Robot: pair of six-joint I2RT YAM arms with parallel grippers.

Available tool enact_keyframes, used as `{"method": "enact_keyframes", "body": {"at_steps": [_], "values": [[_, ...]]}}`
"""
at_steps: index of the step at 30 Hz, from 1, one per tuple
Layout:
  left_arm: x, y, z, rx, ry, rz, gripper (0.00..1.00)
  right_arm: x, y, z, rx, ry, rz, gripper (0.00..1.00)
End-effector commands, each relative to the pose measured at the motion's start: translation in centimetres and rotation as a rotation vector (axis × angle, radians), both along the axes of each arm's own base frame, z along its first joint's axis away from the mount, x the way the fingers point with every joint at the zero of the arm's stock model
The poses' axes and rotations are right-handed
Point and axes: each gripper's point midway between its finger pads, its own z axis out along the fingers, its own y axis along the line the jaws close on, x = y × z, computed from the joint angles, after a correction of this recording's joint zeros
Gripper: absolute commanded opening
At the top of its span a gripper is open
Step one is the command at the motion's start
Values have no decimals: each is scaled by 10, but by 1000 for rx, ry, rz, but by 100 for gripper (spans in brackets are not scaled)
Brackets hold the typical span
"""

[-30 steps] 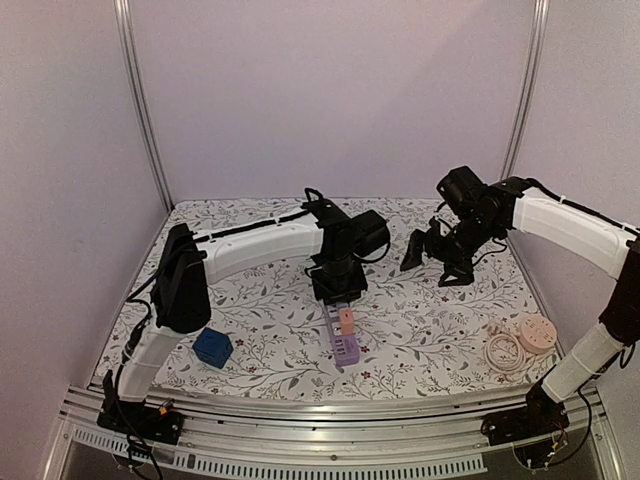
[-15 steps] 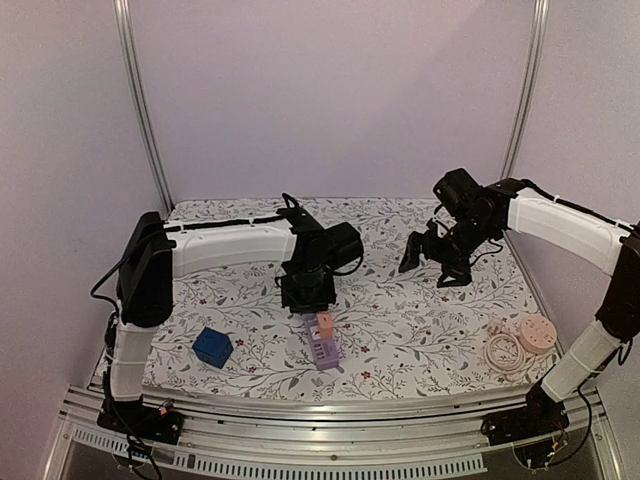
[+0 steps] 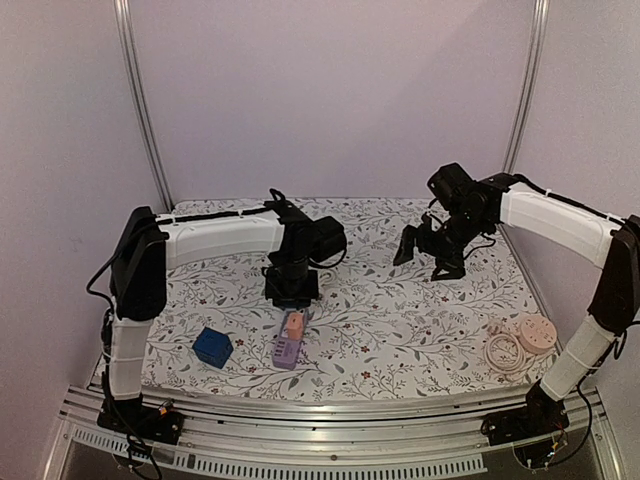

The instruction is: Insert the plug

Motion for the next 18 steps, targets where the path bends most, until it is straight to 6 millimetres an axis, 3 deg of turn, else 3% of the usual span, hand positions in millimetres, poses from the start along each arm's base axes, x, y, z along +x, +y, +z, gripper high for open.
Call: {"method": "enact_keyframes", "body": {"at_steps": [1,8,18], "values": [[6,6,16,-31,10,-81,0,12,1,5,-13,-32,1,99],[24,-3,38,-138,29,-238,0,20,2,4,-23,-41,-11,99],[19,-17,36,-169,166,-340,0,19,-13,-10,-86,-65,-38,99]]}}
